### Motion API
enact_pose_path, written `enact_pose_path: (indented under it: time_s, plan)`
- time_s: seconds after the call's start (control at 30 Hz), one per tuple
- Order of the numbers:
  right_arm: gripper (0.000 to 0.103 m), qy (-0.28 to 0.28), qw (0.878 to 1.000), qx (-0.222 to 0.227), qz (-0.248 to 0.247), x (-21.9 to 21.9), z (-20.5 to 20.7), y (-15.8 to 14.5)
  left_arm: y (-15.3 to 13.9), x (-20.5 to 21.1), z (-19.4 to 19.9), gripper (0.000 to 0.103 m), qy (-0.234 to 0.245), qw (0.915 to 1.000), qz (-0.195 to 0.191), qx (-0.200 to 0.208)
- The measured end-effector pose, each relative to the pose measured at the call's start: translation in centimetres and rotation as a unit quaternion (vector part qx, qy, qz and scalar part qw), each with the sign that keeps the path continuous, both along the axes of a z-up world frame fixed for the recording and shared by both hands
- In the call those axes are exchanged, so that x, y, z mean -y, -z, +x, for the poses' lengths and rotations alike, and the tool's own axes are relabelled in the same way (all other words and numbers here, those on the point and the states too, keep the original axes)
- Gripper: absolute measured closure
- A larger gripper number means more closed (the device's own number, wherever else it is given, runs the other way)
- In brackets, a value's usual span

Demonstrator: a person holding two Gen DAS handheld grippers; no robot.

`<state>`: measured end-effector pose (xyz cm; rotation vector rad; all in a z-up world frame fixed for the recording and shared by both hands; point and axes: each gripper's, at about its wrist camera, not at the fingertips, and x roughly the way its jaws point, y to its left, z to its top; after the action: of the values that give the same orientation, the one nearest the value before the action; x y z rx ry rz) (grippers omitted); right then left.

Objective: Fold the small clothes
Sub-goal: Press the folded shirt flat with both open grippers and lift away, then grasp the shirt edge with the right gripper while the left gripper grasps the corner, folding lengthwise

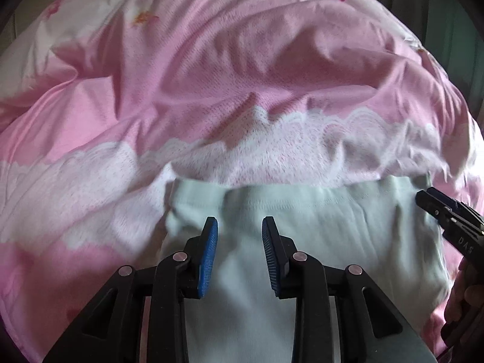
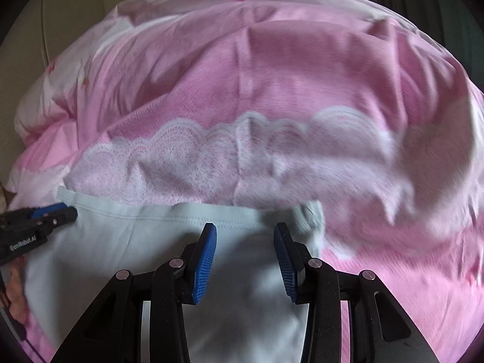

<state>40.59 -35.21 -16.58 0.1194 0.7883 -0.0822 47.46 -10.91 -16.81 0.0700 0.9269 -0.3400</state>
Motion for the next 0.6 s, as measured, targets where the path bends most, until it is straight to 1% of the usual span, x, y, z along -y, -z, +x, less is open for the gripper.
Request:
enact_pose_path:
  time_s: [0.1, 0.17, 0.27, 0.33, 0.37, 0.4, 0.5, 0.6]
  plan:
    - [0.062, 0.017, 0.999, 0.009, 0.025, 1.0, -2.8, -0.7, -0.9, -0.9, -3.1, 0.070, -0.001, 0.9994, 0.024, 0.026]
    - [0.062, 0.026, 0.999, 0.012, 0.039, 1.3, -4.2, -1.2, -1.0, -1.9, -5.1, 0.064, -0.007, 0.9989, 0.033, 0.033]
    - [0.062, 0.039, 0.998, 0.017, 0.051, 1.7, -7.1, -1.7, -1.1, -4.5, -8.2, 0.064, -0.037, 0.9975, 0.039, 0.045]
    - [0.056, 0.049, 0.997, 0.023, 0.054, 1.7, -9.5, -1.8, -0.8, -5.1, -10.0, 0.064, -0.046, 0.9963, 0.050, 0.052]
    - [0.048, 0.054, 0.997, 0.025, 0.057, 1.6, -10.4, -1.7, -0.6, -5.5, -10.6, 0.064, -0.048, 0.9963, 0.050, 0.051]
    - [0.045, 0.061, 0.996, 0.025, 0.062, 1.5, -11.9, -1.5, -0.3, -5.9, -11.4, 0.064, -0.049, 0.9968, 0.044, 0.045]
    - [0.044, 0.065, 0.996, 0.010, 0.066, 1.1, -14.3, -0.5, 0.5, -6.4, -13.0, 0.064, -0.056, 0.9972, 0.036, 0.033]
    - [0.044, 0.063, 0.997, -0.001, 0.055, 0.5, -15.3, 0.4, 1.5, -6.0, -13.6, 0.064, -0.055, 0.9974, 0.039, 0.024]
